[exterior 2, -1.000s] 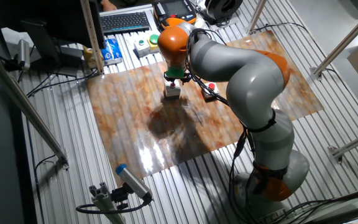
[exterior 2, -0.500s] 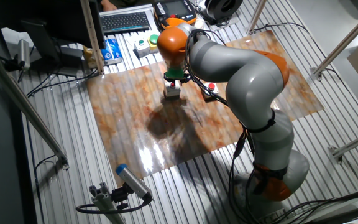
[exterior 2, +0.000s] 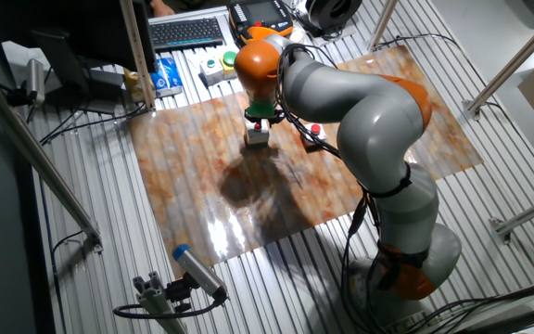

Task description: Press three buttons from left to right in sequence

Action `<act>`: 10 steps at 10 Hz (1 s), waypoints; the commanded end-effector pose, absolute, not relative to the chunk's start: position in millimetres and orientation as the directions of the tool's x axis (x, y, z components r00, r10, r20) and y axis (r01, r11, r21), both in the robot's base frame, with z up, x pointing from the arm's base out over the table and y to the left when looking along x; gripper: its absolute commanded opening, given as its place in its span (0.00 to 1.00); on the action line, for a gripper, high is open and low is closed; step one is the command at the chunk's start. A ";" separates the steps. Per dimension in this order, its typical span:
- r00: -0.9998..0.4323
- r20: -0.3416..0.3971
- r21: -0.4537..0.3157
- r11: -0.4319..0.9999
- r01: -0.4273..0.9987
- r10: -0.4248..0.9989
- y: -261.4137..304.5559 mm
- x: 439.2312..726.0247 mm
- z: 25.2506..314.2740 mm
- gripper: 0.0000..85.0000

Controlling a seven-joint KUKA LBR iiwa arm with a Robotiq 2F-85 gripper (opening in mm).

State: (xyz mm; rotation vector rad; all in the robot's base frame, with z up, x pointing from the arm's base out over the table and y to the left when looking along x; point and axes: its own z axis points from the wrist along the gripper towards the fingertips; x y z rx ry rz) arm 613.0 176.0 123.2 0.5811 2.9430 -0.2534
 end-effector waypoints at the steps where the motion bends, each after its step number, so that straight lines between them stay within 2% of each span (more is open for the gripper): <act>1: -0.919 -0.166 -0.156 0.911 0.382 0.357 175.9 613.0 123.2 0.40; 5: -0.919 -0.172 -0.177 0.906 0.384 0.356 175.9 612.8 124.0 0.40; 10: -0.918 -0.167 -0.160 0.909 0.386 0.360 177.2 613.1 123.3 0.40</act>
